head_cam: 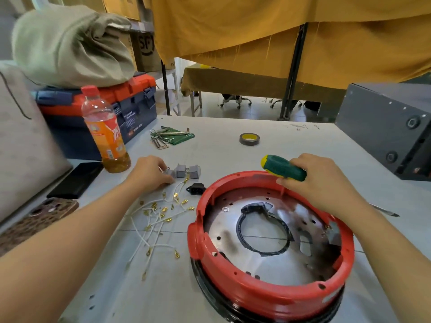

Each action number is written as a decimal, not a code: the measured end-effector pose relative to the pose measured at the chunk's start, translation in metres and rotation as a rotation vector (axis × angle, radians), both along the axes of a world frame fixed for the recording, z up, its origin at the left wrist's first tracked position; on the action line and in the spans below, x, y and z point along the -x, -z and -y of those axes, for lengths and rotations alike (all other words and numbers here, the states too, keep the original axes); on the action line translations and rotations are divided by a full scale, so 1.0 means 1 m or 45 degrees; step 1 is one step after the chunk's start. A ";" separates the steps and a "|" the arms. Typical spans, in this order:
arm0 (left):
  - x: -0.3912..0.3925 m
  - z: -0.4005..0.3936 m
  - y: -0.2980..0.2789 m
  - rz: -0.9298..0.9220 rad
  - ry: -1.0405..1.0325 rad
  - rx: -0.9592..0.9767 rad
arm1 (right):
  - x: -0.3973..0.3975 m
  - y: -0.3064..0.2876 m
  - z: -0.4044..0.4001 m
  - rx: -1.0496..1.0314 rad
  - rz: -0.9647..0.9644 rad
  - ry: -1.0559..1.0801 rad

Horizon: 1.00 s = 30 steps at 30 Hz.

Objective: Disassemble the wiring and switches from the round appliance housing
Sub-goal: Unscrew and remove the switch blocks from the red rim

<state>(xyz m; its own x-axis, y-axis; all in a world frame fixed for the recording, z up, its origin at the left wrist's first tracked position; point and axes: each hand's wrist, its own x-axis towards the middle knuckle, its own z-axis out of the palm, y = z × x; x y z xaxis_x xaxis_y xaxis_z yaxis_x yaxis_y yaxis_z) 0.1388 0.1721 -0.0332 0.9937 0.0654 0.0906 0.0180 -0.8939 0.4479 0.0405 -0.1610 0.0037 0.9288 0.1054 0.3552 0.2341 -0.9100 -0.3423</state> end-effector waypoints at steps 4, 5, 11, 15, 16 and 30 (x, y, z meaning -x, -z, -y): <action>-0.003 0.002 0.008 0.023 -0.036 0.032 | 0.000 0.000 -0.001 -0.022 0.005 -0.004; -0.002 0.002 0.008 0.021 -0.033 0.033 | 0.000 0.001 -0.001 -0.032 0.008 -0.003; 0.010 0.013 -0.013 0.144 0.046 -0.199 | 0.003 -0.005 0.004 -0.214 0.040 -0.012; 0.038 0.065 -0.043 0.360 0.380 -0.125 | 0.008 -0.016 0.008 -0.489 0.053 0.020; 0.048 0.081 -0.049 0.386 0.488 -0.096 | 0.009 -0.019 0.010 -0.546 0.055 0.025; 0.097 0.209 -0.046 0.022 1.361 -0.061 | 0.046 -0.044 0.045 -1.590 0.282 -0.161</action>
<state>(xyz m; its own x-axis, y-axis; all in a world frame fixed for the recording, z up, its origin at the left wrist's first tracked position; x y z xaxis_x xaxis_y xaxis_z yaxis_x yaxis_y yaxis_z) 0.0420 -0.0368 0.0123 0.5321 -0.8424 0.0849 -0.7910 -0.4589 0.4046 -0.0055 -0.2058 0.0474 0.8454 -0.3278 0.4218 0.4566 0.0337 -0.8890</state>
